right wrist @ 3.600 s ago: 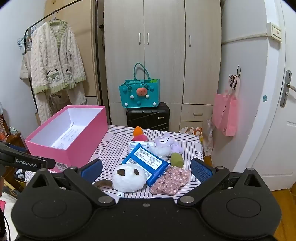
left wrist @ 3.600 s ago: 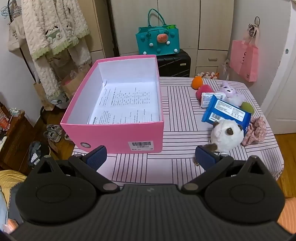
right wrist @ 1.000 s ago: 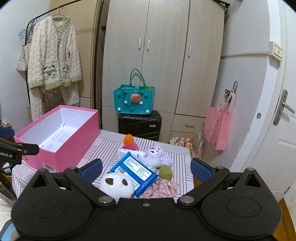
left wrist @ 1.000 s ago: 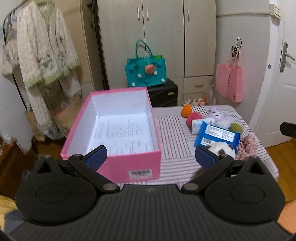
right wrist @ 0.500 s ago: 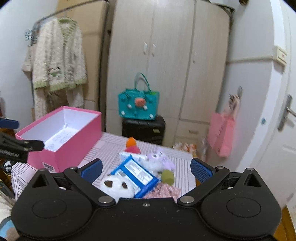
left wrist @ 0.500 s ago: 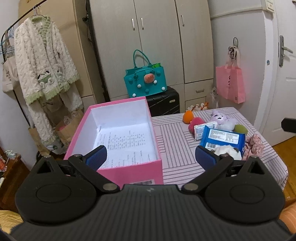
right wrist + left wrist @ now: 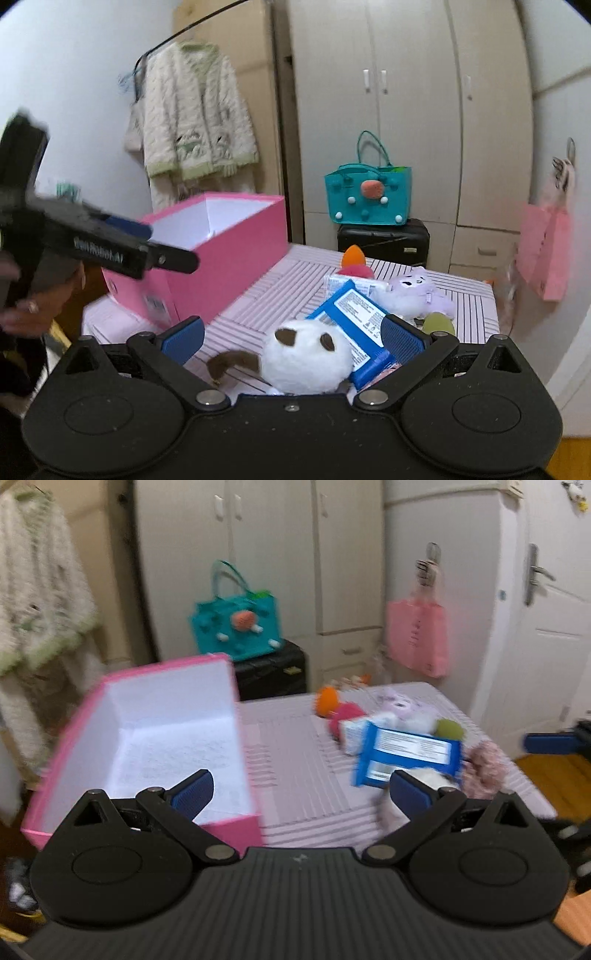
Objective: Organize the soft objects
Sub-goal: 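Close the left gripper on the white plush toy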
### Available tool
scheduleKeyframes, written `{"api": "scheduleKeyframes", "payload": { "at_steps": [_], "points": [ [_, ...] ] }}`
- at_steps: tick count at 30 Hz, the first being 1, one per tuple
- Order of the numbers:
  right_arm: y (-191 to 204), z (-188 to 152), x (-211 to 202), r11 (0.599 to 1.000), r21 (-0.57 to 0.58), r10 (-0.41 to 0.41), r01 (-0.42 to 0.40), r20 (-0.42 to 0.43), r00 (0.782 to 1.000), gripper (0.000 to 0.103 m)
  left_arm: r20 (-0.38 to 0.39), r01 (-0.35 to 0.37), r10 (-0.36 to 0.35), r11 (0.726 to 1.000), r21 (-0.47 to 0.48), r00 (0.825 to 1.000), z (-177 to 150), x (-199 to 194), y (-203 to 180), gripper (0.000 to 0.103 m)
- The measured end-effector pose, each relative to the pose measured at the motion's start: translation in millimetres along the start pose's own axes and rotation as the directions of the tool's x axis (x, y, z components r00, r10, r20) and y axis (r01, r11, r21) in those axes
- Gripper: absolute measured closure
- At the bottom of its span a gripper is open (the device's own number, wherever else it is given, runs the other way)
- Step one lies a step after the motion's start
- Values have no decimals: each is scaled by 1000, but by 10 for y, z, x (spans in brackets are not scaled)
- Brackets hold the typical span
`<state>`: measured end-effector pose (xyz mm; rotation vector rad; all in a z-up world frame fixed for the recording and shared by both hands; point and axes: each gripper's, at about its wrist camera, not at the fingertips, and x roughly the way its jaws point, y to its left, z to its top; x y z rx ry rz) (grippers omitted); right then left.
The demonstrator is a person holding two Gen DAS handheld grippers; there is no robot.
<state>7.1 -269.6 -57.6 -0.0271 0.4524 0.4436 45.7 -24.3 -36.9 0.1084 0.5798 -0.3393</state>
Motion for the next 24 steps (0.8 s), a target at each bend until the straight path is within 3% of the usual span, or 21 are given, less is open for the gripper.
{"api": "scheduleKeyframes", "payload": {
  "at_steps": [7,13,18,22,24],
  "points": [
    [144,-278,413,986,-154,-79,68,-67,995,1,-68,131,-128,991,28,989,-22,278,-231,3],
    [59,-333,561,991,-133,-20,7,-99,995,6,-73,213,-208,973,83,975,1,425,-441,4],
    [84,-395,753,983,-179,-55,29,-139,989,9,-124,293,-286,955,41,950,-27,665,-465,9],
    [108,-454,814,977,-209,-77,46,-145,986,8,-157,283,-289,957,-59,944,-63,858,-384,25],
    [99,-471,802,978,-204,-75,48,-124,989,8,-173,307,-321,946,-99,931,-79,929,-341,30]
  ]
}}
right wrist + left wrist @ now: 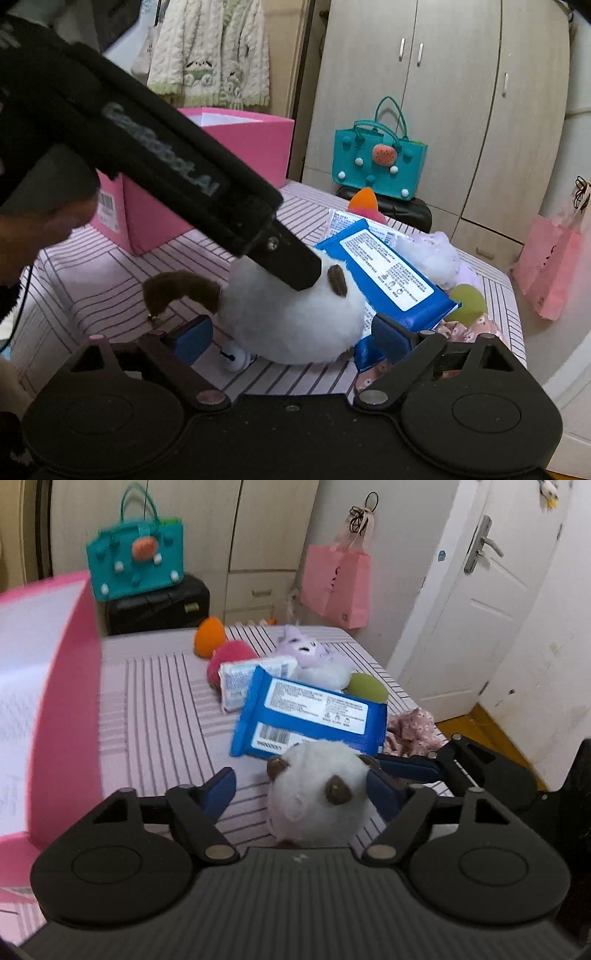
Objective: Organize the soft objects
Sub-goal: 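Close the left gripper on the white plush toy, then lift the plush toy with the left gripper and carry it over the pink box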
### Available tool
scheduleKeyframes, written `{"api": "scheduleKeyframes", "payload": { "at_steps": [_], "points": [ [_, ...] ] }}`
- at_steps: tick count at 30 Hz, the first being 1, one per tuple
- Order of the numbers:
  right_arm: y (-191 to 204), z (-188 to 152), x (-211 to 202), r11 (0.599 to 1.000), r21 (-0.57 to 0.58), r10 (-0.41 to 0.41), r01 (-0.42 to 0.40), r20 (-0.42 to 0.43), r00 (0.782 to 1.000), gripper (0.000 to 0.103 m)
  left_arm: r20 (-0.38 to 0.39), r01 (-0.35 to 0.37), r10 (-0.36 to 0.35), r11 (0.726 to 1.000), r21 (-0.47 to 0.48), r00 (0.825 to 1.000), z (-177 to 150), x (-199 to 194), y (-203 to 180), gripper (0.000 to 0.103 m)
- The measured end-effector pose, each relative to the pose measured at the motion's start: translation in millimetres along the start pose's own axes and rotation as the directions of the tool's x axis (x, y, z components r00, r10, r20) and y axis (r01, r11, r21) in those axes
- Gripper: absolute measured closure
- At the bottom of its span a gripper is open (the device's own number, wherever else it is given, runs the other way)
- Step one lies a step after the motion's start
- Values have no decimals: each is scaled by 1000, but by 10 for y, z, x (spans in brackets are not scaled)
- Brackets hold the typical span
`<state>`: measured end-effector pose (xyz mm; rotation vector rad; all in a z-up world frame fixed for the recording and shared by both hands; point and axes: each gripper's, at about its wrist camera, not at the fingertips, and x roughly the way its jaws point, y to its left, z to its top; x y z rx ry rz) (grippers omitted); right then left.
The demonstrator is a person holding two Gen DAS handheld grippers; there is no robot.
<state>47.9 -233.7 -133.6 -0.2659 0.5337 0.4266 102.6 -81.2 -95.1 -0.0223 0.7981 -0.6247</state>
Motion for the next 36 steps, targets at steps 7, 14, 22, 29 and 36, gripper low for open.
{"api": "scheduleKeyframes", "payload": {
  "at_steps": [7,14,22,29,36],
  "points": [
    [-50,-26,40,999,44,9,-8,-12,1000,23,-22,78,-78,997,-12,997,-55,51,-5,50],
    [-3,7,6,997,75,5,-3,-21,1000,25,-21,56,-55,998,22,998,-82,-64,-113,51],
    [55,162,-111,992,114,53,-49,-29,998,25,-74,25,-19,997,77,997,-11,-305,-166,51],
    [149,326,-195,991,112,78,-71,-59,995,25,-117,32,-21,995,97,993,54,-524,-152,51],
    [204,576,-287,990,95,114,-104,-106,988,25,-138,38,-22,993,114,990,138,-749,-135,51]
  ]
}}
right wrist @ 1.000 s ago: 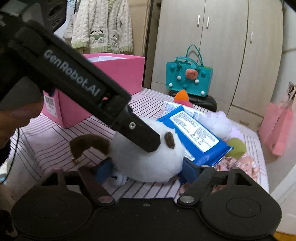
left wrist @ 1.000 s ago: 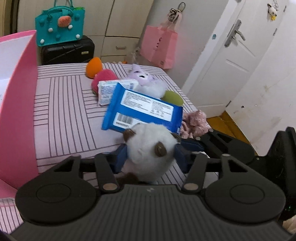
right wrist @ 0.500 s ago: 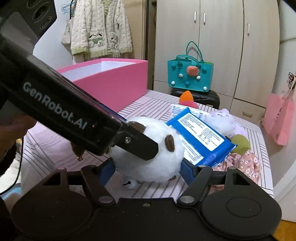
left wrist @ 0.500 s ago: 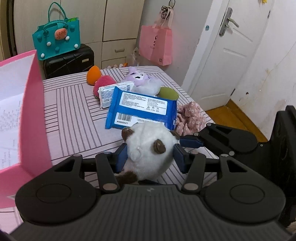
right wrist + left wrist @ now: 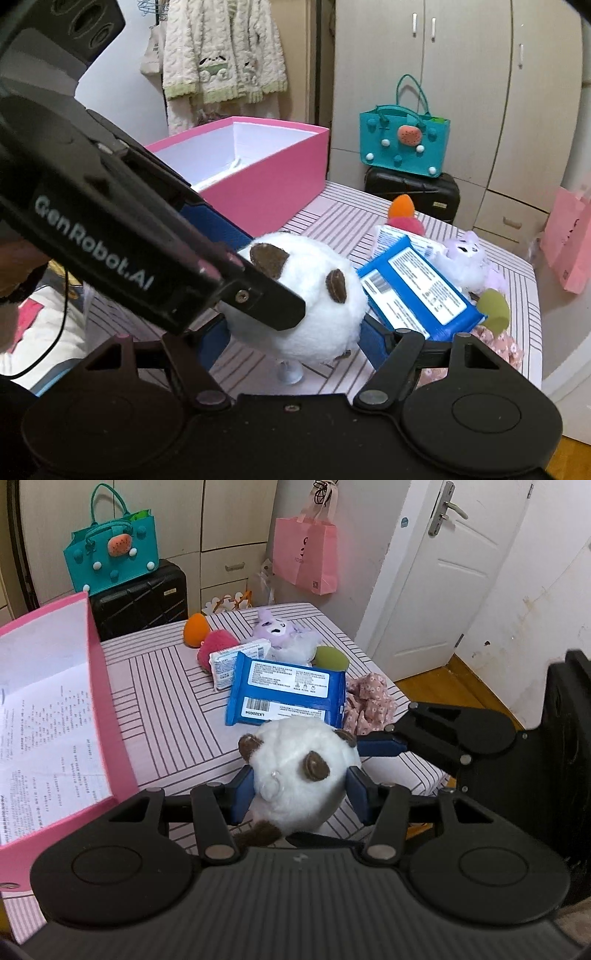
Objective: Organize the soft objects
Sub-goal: 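Lift the plush toy with the left gripper and carry it over the pink box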
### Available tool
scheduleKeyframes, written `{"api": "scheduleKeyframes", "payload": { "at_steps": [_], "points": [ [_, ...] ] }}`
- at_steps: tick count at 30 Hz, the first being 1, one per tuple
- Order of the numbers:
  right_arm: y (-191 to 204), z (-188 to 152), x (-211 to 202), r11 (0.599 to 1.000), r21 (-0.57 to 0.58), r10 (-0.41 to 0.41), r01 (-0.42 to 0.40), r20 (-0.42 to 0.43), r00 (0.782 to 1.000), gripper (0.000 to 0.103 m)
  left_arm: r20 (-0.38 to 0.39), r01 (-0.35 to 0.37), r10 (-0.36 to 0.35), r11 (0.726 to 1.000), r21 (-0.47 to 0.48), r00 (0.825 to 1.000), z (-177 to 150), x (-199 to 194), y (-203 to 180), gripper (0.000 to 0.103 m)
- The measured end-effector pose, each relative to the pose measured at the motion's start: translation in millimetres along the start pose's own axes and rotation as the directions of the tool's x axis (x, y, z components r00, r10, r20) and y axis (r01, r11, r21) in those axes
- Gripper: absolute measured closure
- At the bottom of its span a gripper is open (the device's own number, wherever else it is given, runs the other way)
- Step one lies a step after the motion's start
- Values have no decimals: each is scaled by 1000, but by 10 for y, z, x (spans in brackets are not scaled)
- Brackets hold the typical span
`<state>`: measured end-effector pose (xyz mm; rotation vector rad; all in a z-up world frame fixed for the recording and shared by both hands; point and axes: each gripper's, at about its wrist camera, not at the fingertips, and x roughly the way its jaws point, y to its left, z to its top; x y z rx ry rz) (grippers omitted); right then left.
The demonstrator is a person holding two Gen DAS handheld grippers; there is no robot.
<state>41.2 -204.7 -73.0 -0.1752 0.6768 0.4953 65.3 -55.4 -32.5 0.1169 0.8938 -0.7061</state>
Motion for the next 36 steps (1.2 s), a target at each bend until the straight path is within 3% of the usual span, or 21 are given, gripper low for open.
{"api": "scheduleKeyframes", "payload": {
  "at_steps": [7,11,25,31,36],
  "points": [
    [106,254,-84,999,-36,25,-25,1,1000,25,55,-20,19,999,29,998,36,-278,76,51],
    [125,398,-75,998,-20,60,-59,31,998,25,97,-22,22,1000,1,995,48,-422,215,51],
    [419,1165,130,980,-172,128,-103,143,981,25,257,-84,109,991,-105,960,251,-949,879,50],
    [453,1501,424,962,-232,179,-140,156,971,25,253,-93,143,975,-201,957,352,-905,1312,50],
    [490,1676,801,945,-272,220,-183,112,969,25,187,-98,161,946,-308,969,404,-690,1710,50]
  ]
}}
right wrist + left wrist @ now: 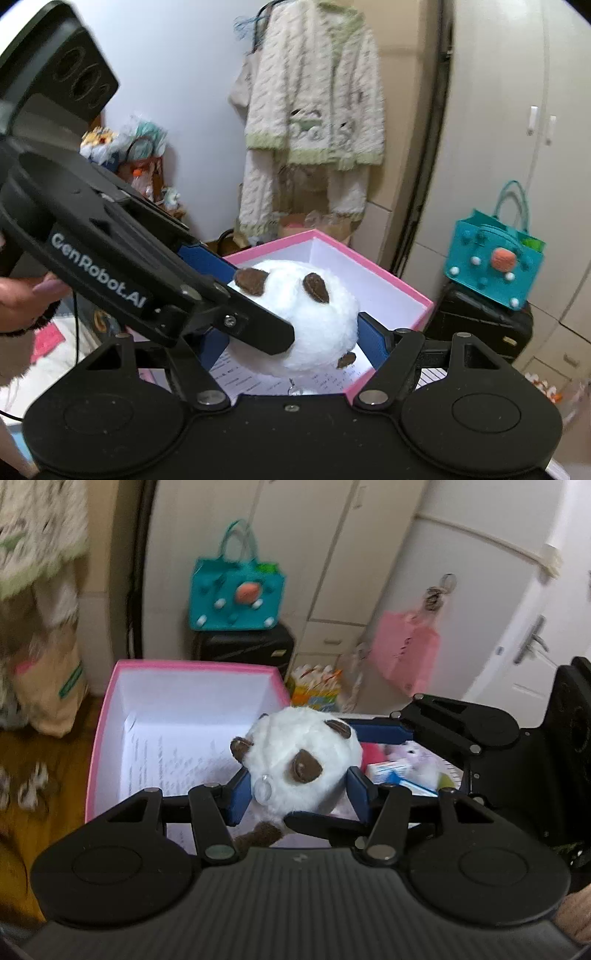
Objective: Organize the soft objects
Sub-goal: 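Lift the plush toy with the left gripper and carry it over the pink box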
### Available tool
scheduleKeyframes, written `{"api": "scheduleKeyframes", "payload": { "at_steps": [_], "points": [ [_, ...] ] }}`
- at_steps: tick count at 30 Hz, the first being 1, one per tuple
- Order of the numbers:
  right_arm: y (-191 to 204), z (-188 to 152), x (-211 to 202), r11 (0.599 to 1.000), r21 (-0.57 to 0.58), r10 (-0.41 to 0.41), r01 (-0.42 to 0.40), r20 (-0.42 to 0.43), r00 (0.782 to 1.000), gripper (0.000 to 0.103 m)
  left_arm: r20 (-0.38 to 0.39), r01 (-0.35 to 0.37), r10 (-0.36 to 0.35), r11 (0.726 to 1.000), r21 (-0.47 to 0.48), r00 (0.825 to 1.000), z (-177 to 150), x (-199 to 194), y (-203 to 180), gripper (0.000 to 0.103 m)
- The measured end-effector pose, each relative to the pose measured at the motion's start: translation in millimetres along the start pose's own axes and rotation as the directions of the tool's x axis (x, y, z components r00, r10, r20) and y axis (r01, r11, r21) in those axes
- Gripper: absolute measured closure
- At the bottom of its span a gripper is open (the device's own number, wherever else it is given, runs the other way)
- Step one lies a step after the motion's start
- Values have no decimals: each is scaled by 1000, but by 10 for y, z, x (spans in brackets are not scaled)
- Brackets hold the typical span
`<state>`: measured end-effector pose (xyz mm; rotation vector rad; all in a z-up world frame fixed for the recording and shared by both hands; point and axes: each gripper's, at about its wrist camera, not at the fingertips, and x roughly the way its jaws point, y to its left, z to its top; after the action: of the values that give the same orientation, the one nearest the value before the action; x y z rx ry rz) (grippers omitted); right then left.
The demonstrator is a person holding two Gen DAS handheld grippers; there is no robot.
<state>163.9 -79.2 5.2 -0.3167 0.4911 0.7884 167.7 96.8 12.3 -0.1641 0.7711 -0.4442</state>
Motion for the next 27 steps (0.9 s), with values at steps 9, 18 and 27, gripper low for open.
{"api": "scheduleKeyframes", "payload": {
  "at_steps": [9,18,27],
  "points": [
    [-91,60,567,993,-39,105,-108,-77,991,26,-94,-37,24,990,-137,995,14,354,513,50],
    [-90,-112,835,994,-45,83,-95,-212,974,26,-215,-56,24,988,-144,976,-59,827,552,49],
    [12,-153,804,990,-119,39,-74,-275,961,30,-291,21,-72,984,-176,954,-161,1052,575,51]
  ]
}}
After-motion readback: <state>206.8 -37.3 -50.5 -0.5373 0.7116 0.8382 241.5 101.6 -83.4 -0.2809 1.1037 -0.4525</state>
